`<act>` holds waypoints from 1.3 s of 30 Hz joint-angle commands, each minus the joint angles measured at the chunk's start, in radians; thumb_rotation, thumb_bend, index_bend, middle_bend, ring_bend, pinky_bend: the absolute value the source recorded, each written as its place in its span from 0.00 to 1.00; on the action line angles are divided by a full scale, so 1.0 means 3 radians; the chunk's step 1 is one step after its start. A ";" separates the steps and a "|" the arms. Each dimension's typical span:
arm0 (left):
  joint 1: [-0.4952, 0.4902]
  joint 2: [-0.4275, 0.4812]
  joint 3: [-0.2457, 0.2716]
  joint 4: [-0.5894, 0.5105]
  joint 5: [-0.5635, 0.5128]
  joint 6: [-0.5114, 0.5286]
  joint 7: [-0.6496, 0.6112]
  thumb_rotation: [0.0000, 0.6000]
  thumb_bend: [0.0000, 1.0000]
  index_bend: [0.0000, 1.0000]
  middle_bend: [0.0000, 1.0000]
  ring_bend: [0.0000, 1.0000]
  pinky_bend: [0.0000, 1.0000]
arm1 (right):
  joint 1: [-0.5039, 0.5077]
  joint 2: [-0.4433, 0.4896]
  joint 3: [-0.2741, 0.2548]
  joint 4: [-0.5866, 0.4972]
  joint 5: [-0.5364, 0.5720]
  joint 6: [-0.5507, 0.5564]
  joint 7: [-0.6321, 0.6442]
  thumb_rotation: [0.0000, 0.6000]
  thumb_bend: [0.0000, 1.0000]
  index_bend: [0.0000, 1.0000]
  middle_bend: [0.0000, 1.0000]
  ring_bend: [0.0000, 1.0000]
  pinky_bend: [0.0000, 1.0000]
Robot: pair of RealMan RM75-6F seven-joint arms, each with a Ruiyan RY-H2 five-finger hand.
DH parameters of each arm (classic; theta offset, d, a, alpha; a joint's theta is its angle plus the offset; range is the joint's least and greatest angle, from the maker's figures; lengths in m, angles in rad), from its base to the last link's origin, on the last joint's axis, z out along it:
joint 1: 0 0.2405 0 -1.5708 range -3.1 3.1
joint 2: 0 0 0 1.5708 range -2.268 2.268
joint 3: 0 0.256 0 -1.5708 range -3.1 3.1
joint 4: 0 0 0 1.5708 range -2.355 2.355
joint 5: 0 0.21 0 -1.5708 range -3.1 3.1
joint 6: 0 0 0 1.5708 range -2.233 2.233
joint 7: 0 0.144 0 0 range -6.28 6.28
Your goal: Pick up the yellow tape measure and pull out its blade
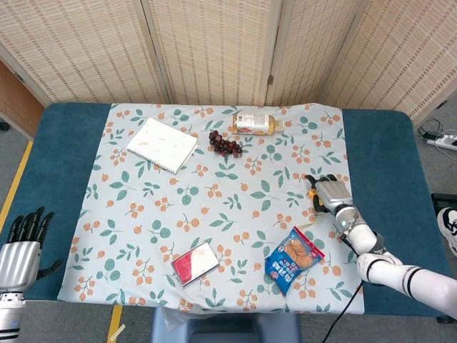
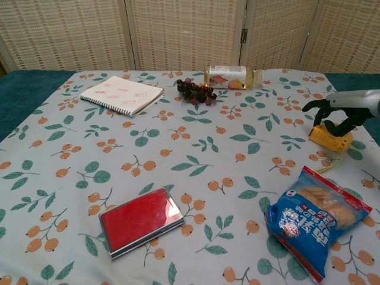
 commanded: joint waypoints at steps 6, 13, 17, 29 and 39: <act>0.0011 -0.0024 0.0008 0.0051 0.0005 0.0003 -0.0060 1.00 0.19 0.05 0.01 0.02 0.00 | -0.0187 0.0280 -0.0103 -0.0607 -0.0558 0.0310 0.0163 0.90 0.81 0.00 0.28 0.14 0.00; 0.0010 -0.0044 0.0010 0.0112 0.0019 0.0000 -0.0137 1.00 0.19 0.05 0.01 0.02 0.00 | -0.0368 0.0356 -0.0111 -0.0726 -0.0539 0.0820 0.0029 0.88 0.71 0.00 0.21 0.14 0.00; -0.0003 -0.0058 0.0015 0.0134 0.0040 -0.0016 -0.0162 1.00 0.19 0.04 0.01 0.02 0.00 | -0.0345 0.0382 -0.0107 -0.0720 -0.0295 0.0794 -0.0088 0.85 0.49 0.00 0.20 0.13 0.00; -0.0004 -0.0072 0.0028 0.0136 0.0065 -0.0015 -0.0152 1.00 0.19 0.04 0.01 0.02 0.00 | -0.0099 0.0154 -0.0093 -0.0134 0.0285 0.0390 -0.0257 0.77 0.38 0.00 0.19 0.12 0.00; -0.0013 -0.0065 0.0024 0.0092 0.0052 -0.0032 -0.0094 1.00 0.19 0.04 0.01 0.02 0.00 | 0.0025 -0.0011 -0.0110 0.0204 0.0368 0.0037 -0.0123 0.74 0.57 0.00 0.24 0.13 0.00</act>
